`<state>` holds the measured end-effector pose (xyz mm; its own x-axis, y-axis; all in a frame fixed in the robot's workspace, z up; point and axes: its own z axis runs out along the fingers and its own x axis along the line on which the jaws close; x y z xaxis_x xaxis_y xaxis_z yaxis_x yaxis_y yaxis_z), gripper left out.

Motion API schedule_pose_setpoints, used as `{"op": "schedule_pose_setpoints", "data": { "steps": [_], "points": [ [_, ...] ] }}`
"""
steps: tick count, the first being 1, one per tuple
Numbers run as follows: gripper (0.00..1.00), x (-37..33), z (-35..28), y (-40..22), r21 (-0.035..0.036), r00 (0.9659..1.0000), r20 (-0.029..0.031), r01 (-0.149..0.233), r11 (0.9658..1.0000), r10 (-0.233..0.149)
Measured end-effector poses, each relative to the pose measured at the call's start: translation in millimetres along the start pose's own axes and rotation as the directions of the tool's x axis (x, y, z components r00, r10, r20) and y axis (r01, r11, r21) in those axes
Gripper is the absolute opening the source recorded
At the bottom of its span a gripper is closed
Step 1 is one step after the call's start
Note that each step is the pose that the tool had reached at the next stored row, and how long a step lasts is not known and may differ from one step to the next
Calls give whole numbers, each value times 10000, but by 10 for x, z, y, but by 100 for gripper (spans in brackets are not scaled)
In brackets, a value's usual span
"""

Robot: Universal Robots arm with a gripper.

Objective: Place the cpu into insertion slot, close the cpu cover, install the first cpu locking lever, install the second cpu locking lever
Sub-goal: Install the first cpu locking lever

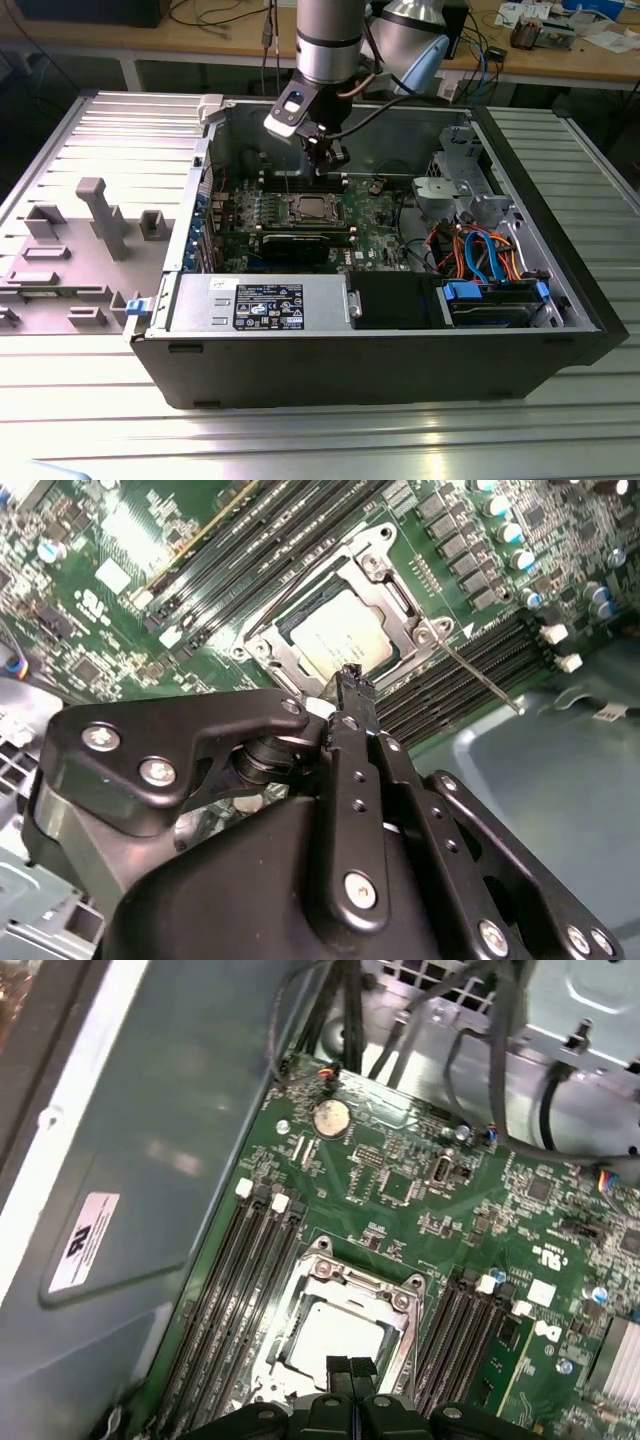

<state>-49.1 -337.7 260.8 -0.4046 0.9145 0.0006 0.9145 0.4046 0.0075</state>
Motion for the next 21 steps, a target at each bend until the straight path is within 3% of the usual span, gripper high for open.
{"op": "schedule_pose_setpoints", "data": {
  "steps": [2, 5, 7, 10, 12, 14, 16, 17, 18, 20, 21],
  "points": [
    [11, 0, 4, 0, -1, 9994, -3, 341, 9994, -341],
    [11, 0, 12, 0, 0, 9930, -9, 1178, 9930, -1178],
    [11, 0, 16, 0, 0, 9857, -13, 1683, 9857, -1683],
    [11, 0, 17, 0, -1, 9699, -19, 2433, 9699, -2433],
    [11, 0, 17, 0, -2, 9638, -20, 2665, 9638, -2665],
    [11, 0, 17, 0, -2, 9551, -23, 2961, 9551, -2961],
    [11, 0, 17, 0, -3, 9415, -26, 3369, 9415, -3369],
    [11, 0, 17, 0, -3, 9370, -27, 3492, 9371, -3492],
    [11, 0, 17, 0, -3, 9293, -28, 3693, 9293, -3693],
    [11, 0, 18, 0, -3, 9176, -30, 3976, 9176, -3976],
    [11, 0, 19, -1, -4, 9060, -32, 4234, 9060, -4234]
  ]
}}
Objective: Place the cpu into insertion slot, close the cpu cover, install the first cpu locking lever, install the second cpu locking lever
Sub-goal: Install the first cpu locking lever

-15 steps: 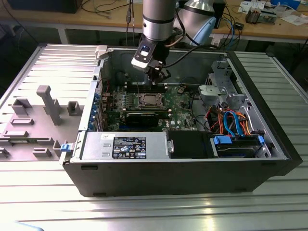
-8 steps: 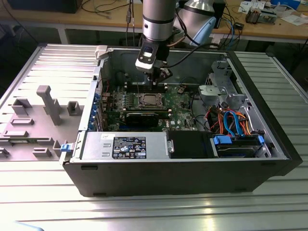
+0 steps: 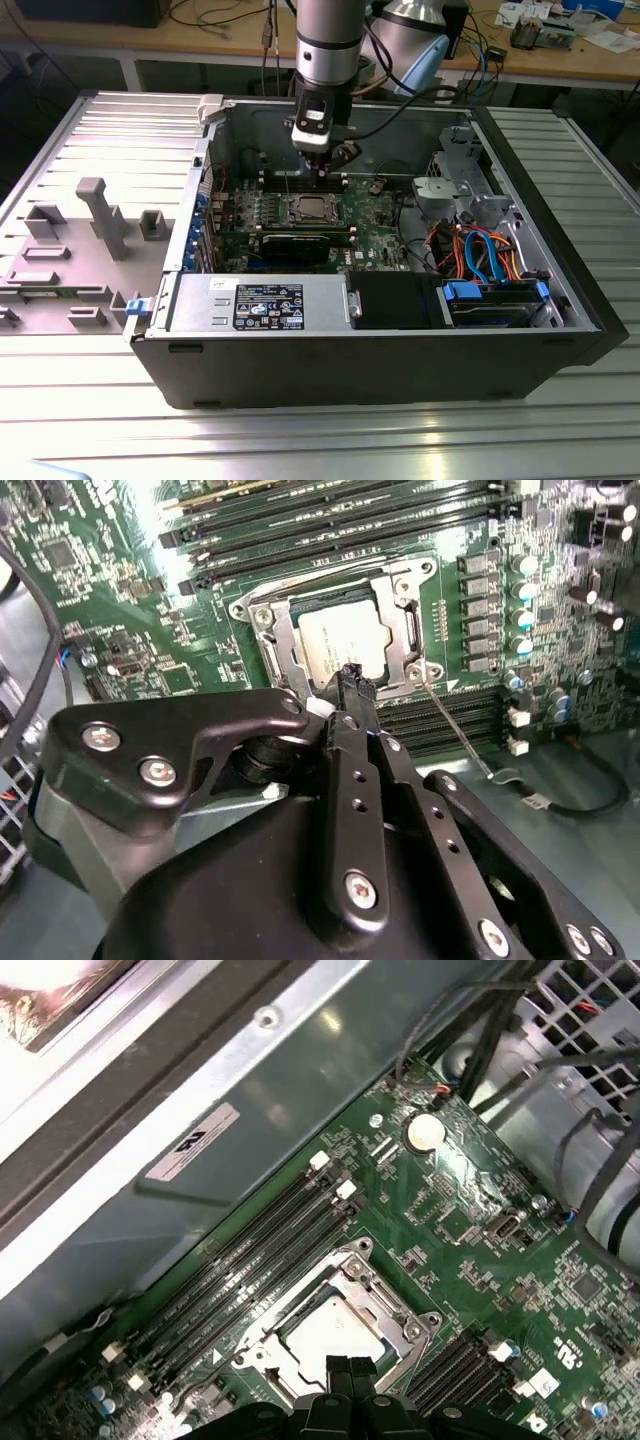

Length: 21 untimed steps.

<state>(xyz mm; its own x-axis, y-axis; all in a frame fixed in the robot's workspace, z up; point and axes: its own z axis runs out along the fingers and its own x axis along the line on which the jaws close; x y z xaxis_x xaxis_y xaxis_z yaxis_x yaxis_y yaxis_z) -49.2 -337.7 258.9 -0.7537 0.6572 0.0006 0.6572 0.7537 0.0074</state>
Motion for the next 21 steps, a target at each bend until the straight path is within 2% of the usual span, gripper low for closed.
{"op": "schedule_pose_setpoints", "data": {
  "steps": [2, 3, 5, 8, 10, 11, 13, 14, 15, 16, 17, 18, 19, 21],
  "points": [
    [11, 0, 4, 0, 0, 9976, -5, 699, 9976, -699],
    [11, 0, 5, 0, 0, 9958, -7, 917, 9958, -917],
    [11, 0, 7, 0, -1, 9929, -9, 1186, 9929, -1186],
    [11, 0, 9, 0, -1, 9860, -13, 1667, 9860, -1667],
    [11, 0, 11, 0, -2, 9789, -15, 2042, 9789, -2042],
    [11, 0, 13, 0, -1, 9740, -17, 2267, 9740, -2267],
    [11, 0, 19, 0, -2, 9604, -21, 2787, 9604, -2787],
    [11, 0, 21, 0, -2, 9554, -22, 2954, 9554, -2954],
    [11, 0, 24, 0, -2, 9464, -25, 3230, 9464, -3230],
    [11, 0, 26, 0, -2, 9368, -27, 3500, 9368, -3500],
    [11, 0, 29, 0, -4, 9207, -30, 3903, 9207, -3903],
    [11, 0, 30, 0, -4, 9102, -31, 4142, 9102, -4142],
    [11, 0, 30, 0, -4, 9035, -33, 4285, 9035, -4285],
    [11, 2, 32, -2, -8, 8930, -31, 4501, 8930, -4501]
  ]
}}
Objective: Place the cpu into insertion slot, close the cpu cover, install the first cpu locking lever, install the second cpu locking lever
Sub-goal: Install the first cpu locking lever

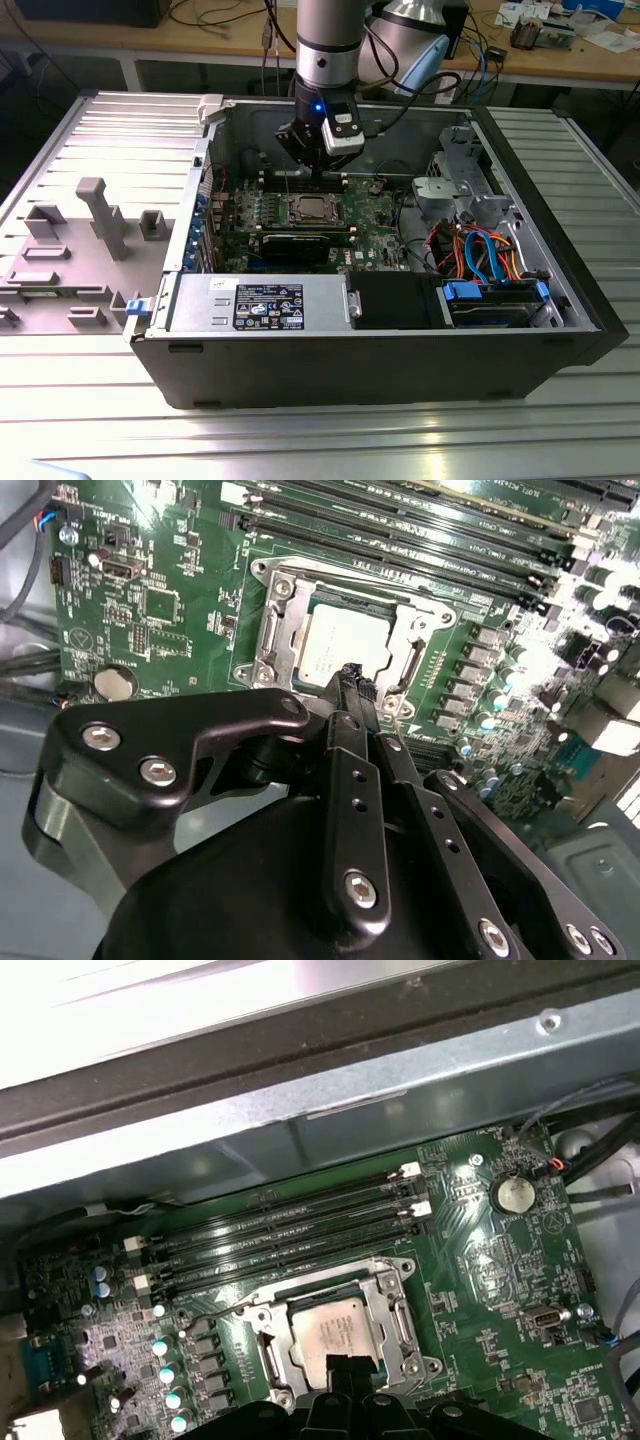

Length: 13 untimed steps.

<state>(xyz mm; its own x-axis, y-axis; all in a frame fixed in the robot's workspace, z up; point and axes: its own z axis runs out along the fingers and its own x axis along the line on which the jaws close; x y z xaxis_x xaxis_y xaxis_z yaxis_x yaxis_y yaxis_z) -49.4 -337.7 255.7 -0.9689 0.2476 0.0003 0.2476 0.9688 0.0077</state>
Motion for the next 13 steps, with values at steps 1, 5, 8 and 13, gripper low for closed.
{"op": "schedule_pose_setpoints", "data": {
  "steps": [1, 5, 8, 13],
  "points": [
    [11, 1, 0, 0, -1, 10000, 2, 13, 10000, -13],
    [11, 2, -1, -1, 1, 10000, 2, 14, 10000, -14],
    [11, 2, -1, -2, 1, 10000, 2, 41, 10000, -41],
    [11, 2, 9, -2, 1, 9965, -4, 841, 9965, -841]
  ]
}}
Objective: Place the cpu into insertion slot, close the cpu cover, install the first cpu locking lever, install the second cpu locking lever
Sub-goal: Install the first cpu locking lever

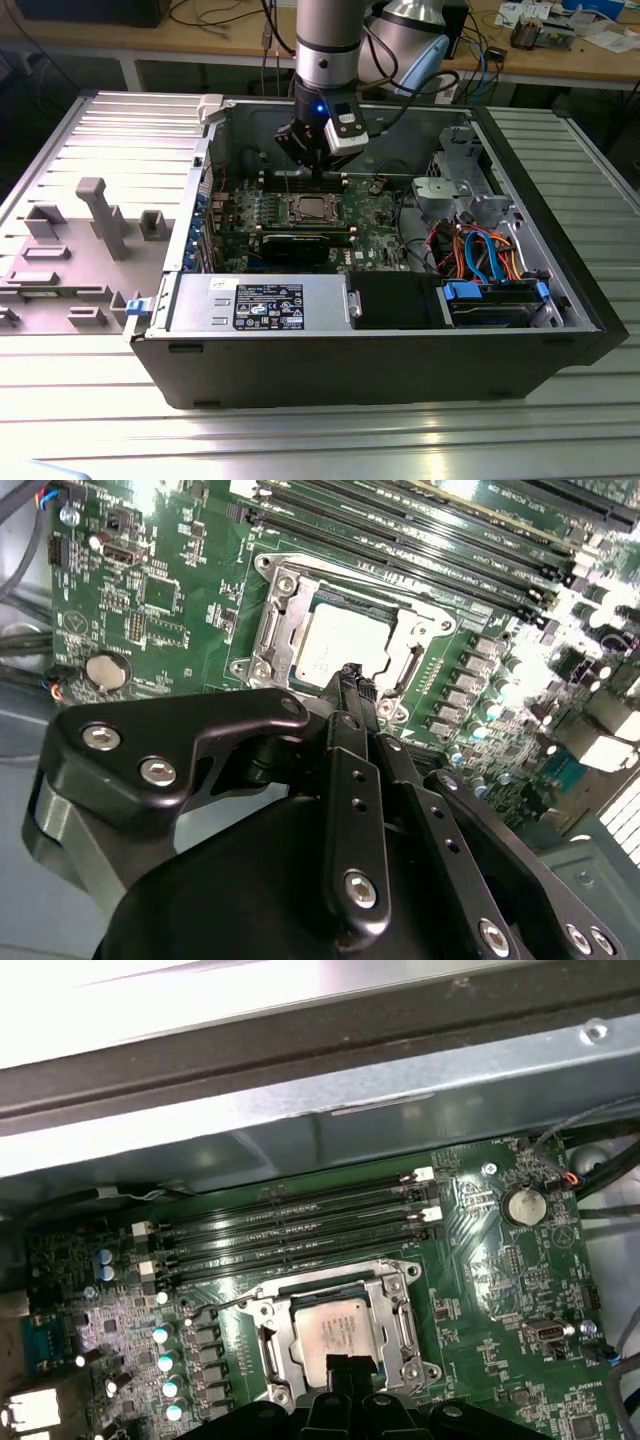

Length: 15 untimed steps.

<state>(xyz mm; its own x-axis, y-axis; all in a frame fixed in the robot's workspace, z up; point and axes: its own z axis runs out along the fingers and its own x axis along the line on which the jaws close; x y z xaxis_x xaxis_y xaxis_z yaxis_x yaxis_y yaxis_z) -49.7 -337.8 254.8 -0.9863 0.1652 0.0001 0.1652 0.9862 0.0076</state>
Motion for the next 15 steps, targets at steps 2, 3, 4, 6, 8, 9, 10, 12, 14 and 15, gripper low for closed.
{"op": "schedule_pose_setpoints", "data": {
  "steps": [2, 3, 4, 6, 8, 9, 10, 12, 14, 15],
  "points": [
    [11, 0, 2, 0, 2, 9995, -3, 322, 9995, -322],
    [11, 0, 2, 0, 2, 9990, -3, 443, 9990, -443],
    [11, 0, 1, 0, 0, 9987, -3, 514, 9987, -514],
    [11, 0, -20, 0, -1, 9985, -1, 542, 9985, -542],
    [11, 1, -47, 0, -1, 9984, 1, 565, 9984, -565],
    [11, 1, -47, 0, -5, 9983, 12, 586, 9983, -586],
    [11, 1, -47, 0, -10, 9967, 22, 810, 9967, -810],
    [11, 1, -47, 0, -7, 9941, 18, 1082, 9941, -1082],
    [11, 1, -46, 0, -6, 9910, 16, 1336, 9910, -1336],
    [11, 1, -43, 0, -9, 9881, 16, 1540, 9881, -1540]
  ]
}}
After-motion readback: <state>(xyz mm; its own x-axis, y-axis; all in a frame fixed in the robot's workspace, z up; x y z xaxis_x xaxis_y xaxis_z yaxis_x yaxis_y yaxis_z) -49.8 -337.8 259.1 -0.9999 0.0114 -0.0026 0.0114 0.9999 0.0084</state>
